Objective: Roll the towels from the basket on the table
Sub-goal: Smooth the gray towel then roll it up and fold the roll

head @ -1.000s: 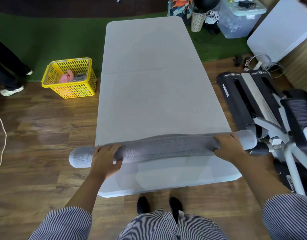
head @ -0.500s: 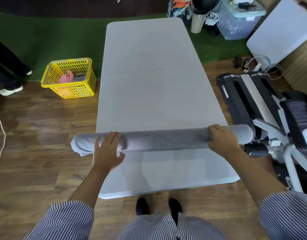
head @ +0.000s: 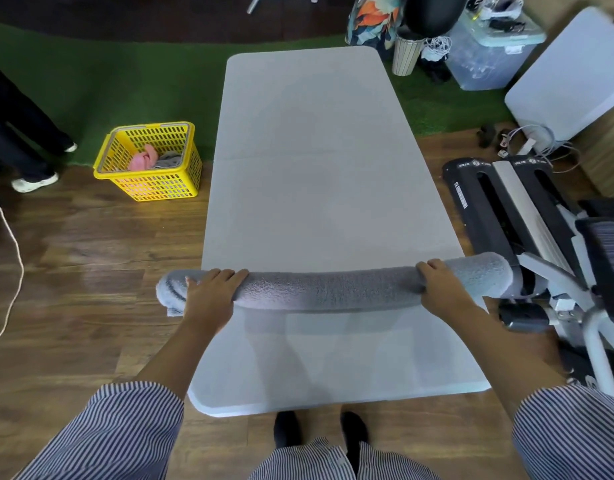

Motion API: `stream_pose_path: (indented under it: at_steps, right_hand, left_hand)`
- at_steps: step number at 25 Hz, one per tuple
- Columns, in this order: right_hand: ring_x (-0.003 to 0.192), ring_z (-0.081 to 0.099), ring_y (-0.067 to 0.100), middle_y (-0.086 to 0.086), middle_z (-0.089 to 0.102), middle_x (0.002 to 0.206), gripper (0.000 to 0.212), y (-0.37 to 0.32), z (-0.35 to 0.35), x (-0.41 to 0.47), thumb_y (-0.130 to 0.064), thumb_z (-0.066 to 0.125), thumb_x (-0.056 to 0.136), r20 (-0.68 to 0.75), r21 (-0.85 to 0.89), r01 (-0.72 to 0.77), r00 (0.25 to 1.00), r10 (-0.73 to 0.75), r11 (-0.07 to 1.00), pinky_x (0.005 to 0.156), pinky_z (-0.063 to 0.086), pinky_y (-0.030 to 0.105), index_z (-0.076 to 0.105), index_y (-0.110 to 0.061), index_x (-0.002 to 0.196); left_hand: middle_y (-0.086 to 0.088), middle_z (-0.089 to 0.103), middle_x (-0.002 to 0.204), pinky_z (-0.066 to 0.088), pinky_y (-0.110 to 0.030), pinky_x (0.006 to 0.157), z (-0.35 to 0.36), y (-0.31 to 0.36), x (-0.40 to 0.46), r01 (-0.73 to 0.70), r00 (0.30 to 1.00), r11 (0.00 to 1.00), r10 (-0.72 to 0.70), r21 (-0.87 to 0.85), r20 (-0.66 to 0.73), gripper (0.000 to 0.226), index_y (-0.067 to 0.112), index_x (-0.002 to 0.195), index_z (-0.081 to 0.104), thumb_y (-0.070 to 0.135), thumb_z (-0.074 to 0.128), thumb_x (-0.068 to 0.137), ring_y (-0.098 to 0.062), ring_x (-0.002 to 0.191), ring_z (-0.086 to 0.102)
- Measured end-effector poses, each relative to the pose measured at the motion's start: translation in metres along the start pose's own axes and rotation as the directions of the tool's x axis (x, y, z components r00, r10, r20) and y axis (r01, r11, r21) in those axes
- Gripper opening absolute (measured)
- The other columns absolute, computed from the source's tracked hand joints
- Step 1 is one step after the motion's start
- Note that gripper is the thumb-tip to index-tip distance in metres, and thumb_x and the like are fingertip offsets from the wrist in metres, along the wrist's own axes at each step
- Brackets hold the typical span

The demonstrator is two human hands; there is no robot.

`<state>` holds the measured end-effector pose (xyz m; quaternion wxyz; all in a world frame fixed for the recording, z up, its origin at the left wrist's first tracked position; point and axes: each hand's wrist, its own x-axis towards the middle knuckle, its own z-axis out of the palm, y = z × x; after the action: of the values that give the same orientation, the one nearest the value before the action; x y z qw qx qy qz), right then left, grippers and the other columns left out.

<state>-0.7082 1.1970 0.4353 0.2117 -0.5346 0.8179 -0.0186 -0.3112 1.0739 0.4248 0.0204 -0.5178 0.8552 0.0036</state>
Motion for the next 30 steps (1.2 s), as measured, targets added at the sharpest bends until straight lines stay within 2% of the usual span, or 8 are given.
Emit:
stream_pose_path:
  at_steps: [5,9,15,19,22,25,27,30]
  right_hand:
    - [0.121,0.043,0.035,0.016,0.038,0.139,0.058,-0.028,-0.009,0.024,0.019,0.045,0.074,0.066,0.046,0.197,0.978,-0.2,0.979,0.1,0.039,0.037,0.047,0.0,0.128]
    - [0.133,0.035,0.029,0.008,0.028,0.15,0.065,-0.078,0.007,0.028,0.018,0.045,0.076,0.242,0.04,0.507,0.831,-0.5,0.861,0.106,0.033,0.04,0.045,-0.009,0.134]
    - [0.119,0.045,0.038,0.014,0.014,0.153,0.058,-0.095,0.015,0.013,0.007,0.036,0.09,-0.034,0.226,0.305,0.952,-0.305,0.925,0.093,0.044,0.046,0.016,0.001,0.145]
    - [0.115,0.048,0.038,0.023,0.026,0.143,0.076,-0.104,0.02,0.013,-0.036,0.053,0.091,0.047,0.404,-0.073,0.997,0.059,0.912,0.091,0.047,0.044,0.012,0.001,0.144]
    - [0.12,0.045,0.039,0.022,0.039,0.137,0.094,-0.112,0.023,0.018,-0.034,0.071,0.079,0.106,0.426,-0.199,0.98,0.169,0.883,0.091,0.047,0.045,0.012,0.001,0.143]
    - [0.099,0.056,0.029,0.009,0.049,0.122,0.074,-0.123,0.015,0.017,-0.01,0.068,0.075,0.175,0.646,-0.208,0.977,0.123,0.734,0.07,0.051,0.034,0.028,-0.012,0.138]
    - [0.093,0.059,0.025,0.01,0.055,0.117,0.058,-0.127,0.012,0.016,-0.002,0.064,0.071,0.269,0.763,-0.234,0.963,0.034,0.602,0.073,0.054,0.037,0.044,-0.016,0.123]
    - [0.09,0.056,0.024,0.01,0.056,0.108,0.04,-0.13,0.017,0.013,-0.005,0.059,0.074,0.363,0.683,-0.265,0.932,-0.001,0.68,0.072,0.05,0.038,0.049,-0.012,0.112]
  left_hand:
    - [-0.003,0.067,0.109,0.036,-0.076,0.086,-0.001,0.005,0.03,-0.351,0.916,0.936,0.338,-0.023,-0.215,0.075,0.019,0.118,0.06,-0.017,0.066,0.052,-0.027,0.104,0.059]
    - [-0.006,0.062,0.116,0.044,-0.056,0.095,0.004,0.048,0.039,-0.587,0.806,0.805,0.572,-0.087,-0.153,0.07,0.009,0.115,0.062,-0.022,0.061,0.052,-0.026,0.109,0.058]
    - [-0.007,0.046,0.127,0.049,-0.032,0.056,-0.007,0.059,0.024,-0.01,0.997,0.943,-0.016,-0.333,-0.077,0.064,0.019,0.125,0.054,0.002,0.073,0.066,-0.029,0.102,0.055]
    - [-0.009,0.035,0.126,0.046,-0.035,0.07,-0.023,0.072,0.027,0.391,0.921,0.655,-0.284,-0.647,0.268,0.044,0.032,0.128,0.041,0.016,0.052,0.088,-0.031,0.086,0.058]
    - [-0.008,0.038,0.119,0.039,-0.028,0.067,-0.027,0.082,0.034,0.481,0.872,0.519,-0.365,-0.707,0.326,0.04,0.031,0.125,0.04,0.038,0.057,0.09,-0.027,0.086,0.053]
    - [-0.007,0.043,0.115,0.04,-0.021,0.057,-0.031,0.084,0.044,0.495,0.854,0.455,-0.413,-0.74,0.317,0.057,0.019,0.126,0.038,0.025,0.072,0.08,-0.023,0.089,0.054]
    - [-0.005,0.041,0.115,0.034,-0.014,0.053,-0.032,0.085,0.048,0.485,0.852,0.414,-0.422,-0.77,0.31,0.059,0.014,0.129,0.037,0.015,0.071,0.081,-0.018,0.092,0.047]
    - [-0.006,0.035,0.119,0.032,-0.011,0.053,-0.029,0.088,0.046,0.477,0.866,0.42,-0.375,-0.772,0.33,0.058,0.013,0.134,0.035,0.015,0.067,0.085,-0.015,0.09,0.041]
